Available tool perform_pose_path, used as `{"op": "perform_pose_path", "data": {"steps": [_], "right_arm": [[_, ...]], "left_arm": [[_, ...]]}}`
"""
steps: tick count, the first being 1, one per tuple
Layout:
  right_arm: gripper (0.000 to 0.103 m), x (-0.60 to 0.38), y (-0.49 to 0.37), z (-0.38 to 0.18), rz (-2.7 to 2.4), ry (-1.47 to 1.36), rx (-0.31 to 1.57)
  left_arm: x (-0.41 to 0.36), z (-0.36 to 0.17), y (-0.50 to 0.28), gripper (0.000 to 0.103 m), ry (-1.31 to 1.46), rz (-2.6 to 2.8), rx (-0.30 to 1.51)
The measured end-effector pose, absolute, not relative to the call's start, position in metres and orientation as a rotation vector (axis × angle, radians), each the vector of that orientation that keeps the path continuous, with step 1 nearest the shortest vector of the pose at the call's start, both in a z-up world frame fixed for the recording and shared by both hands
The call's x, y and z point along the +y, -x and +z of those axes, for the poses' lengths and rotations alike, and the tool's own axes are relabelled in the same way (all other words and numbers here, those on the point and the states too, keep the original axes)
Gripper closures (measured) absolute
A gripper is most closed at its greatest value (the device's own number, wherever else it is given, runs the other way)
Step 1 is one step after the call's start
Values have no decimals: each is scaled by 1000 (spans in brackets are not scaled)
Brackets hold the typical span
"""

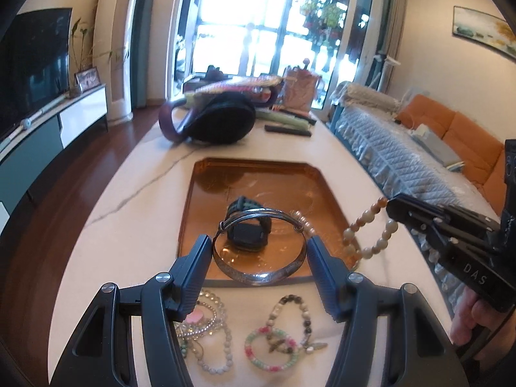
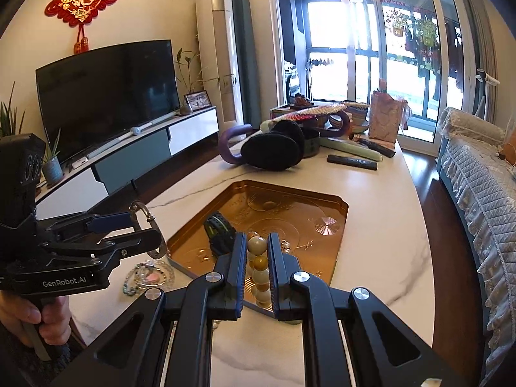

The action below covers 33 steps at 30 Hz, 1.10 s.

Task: Organize jewelry
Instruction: 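Carry the bangle with the left tool while the right tool carries the amber bracelet over the tray, then release the bangle in the tray while the right tool releases the amber bracelet beside it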

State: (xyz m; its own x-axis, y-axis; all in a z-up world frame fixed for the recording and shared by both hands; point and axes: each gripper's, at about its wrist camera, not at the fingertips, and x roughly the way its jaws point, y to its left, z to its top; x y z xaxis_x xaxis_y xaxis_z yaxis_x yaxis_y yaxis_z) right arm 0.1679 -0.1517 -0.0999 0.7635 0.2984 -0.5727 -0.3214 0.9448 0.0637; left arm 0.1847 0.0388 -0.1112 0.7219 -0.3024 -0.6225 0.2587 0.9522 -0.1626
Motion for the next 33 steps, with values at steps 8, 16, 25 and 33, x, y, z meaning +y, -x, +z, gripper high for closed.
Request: {"op": "perform_pose_path", "data": {"steps": [8, 16, 25, 33], "right_arm": [[92, -153, -196, -117, 326, 33, 662], [91, -158, -222, -142, 298, 44, 723], [91, -163, -244, -170, 265, 48, 801], [91, -164, -252, -186, 246, 40, 843]], "left_arm": [[34, -135, -218, 42, 46, -285, 755], [31, -168, -258, 42, 69, -261, 876], [12, -187, -283, 42, 12, -279, 957], [10, -191, -303, 43, 42, -282, 967]]}}
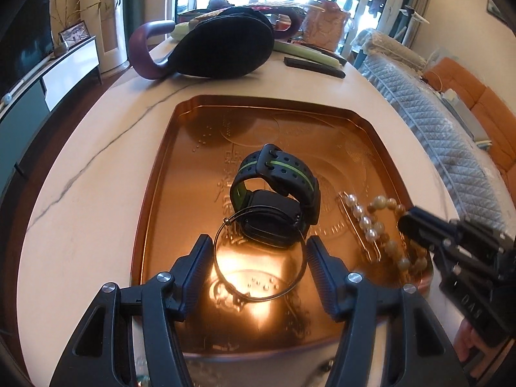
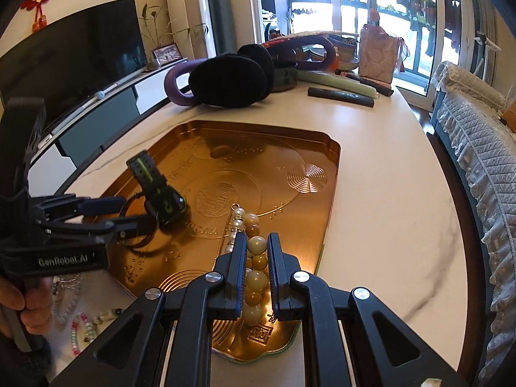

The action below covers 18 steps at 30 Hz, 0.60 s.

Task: Organize jewelry
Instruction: 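Release the bangle in the tray while the right tool releases the amber bracelet beside it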

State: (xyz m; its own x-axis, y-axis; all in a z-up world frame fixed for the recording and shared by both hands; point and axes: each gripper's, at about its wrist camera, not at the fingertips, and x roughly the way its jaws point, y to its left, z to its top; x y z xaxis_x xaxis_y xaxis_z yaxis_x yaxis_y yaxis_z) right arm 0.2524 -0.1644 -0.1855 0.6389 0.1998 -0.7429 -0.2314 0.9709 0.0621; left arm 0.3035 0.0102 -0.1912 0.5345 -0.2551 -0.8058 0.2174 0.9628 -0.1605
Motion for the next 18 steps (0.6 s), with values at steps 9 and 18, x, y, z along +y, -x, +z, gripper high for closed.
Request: {"op": "perform_pose_path", "data": {"steps": [9, 18], "right_arm": [[80, -176, -254, -190, 201, -10, 847], [63, -175, -243, -175, 206, -53, 809]], "left_arm": [[10, -190, -301, 40, 56, -285, 965], [15, -181, -275, 16, 83, -287, 951]]}}
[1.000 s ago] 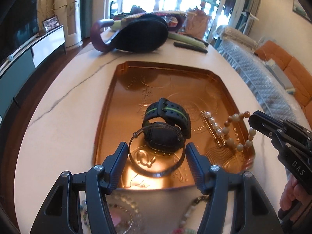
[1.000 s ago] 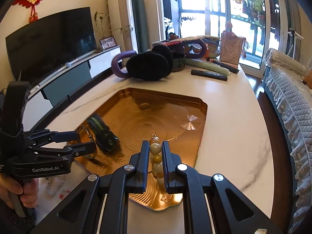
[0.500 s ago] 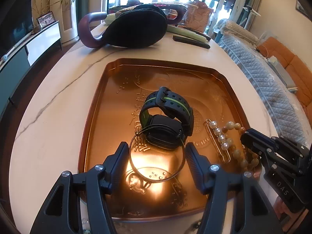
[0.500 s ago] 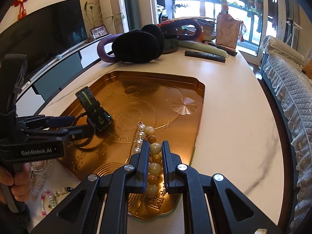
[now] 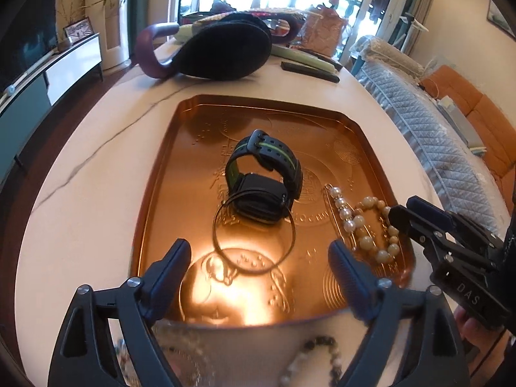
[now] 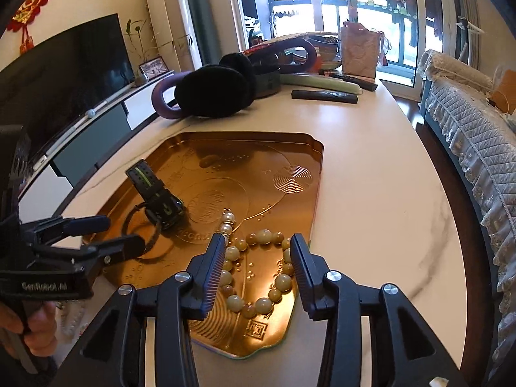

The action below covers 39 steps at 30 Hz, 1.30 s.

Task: Organize jewelry
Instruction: 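Release the bangle in the tray while the right tool releases the amber bracelet beside it, then move both tools back to the bracelets beside the tray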

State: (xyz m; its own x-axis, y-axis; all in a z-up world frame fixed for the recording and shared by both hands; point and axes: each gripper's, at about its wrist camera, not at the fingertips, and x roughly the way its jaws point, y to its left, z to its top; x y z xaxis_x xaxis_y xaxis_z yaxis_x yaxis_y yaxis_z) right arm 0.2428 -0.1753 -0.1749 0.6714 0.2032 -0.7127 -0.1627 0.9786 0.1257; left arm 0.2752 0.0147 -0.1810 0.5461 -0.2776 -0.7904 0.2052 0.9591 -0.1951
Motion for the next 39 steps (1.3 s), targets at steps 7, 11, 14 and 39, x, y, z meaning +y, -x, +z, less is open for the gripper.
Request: {"op": "perform_pose_path", "data": {"steps": [7, 11, 14, 39], "right_arm": [[63, -170, -225, -165, 198, -41, 786], [63, -163, -210, -157, 237, -40, 763], [63, -156, -197, -156, 254, -26, 759], [65, -91, -171, -200, 366, 105, 929]], "left_arm": [[22, -171, -241, 16, 53, -274, 908], [33, -165, -221, 16, 42, -271, 882], [45, -163, -206, 16, 38, -256, 870], [34, -191, -163, 71, -80, -416, 960]]}}
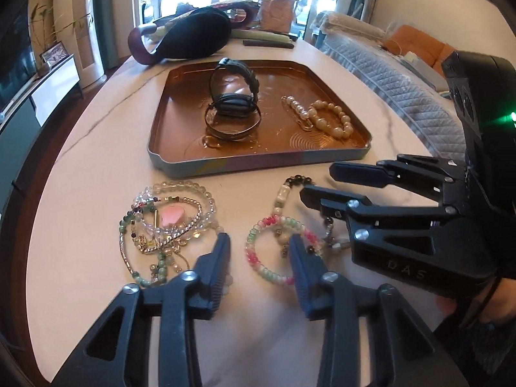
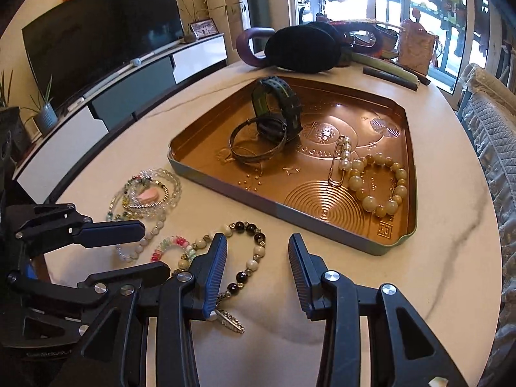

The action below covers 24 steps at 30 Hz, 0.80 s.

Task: Organize jewelry
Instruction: 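Move both tools back to the bracelets beside the tray, then grasp and lift the pink-green bead bracelet with the left tool while the right lifts the black-white bead bracelet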

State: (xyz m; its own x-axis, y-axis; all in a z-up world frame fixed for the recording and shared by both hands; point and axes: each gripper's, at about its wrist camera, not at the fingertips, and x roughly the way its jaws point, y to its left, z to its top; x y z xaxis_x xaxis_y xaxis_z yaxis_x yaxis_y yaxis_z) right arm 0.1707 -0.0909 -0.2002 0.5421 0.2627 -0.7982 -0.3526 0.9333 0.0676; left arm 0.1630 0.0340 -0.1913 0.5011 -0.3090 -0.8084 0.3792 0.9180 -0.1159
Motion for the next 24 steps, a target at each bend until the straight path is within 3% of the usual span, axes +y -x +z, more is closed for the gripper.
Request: {"op": "perform_pose_path", "data": {"steps": [3, 5, 10, 24], "right_arm": [[69, -88, -171, -204, 367, 132, 932], [73, -83, -170, -204, 367, 180, 926], [92, -78, -169, -205, 377, 216, 908], [96, -102, -165, -188, 350, 133, 864]], "left_arm": [[33, -197, -170, 89, -76, -400, 981], [33, -198, -171, 90, -84, -392, 974], [28, -198, -175, 91, -81, -371, 966], [28, -189, -180, 96, 4, -383, 959]]}}
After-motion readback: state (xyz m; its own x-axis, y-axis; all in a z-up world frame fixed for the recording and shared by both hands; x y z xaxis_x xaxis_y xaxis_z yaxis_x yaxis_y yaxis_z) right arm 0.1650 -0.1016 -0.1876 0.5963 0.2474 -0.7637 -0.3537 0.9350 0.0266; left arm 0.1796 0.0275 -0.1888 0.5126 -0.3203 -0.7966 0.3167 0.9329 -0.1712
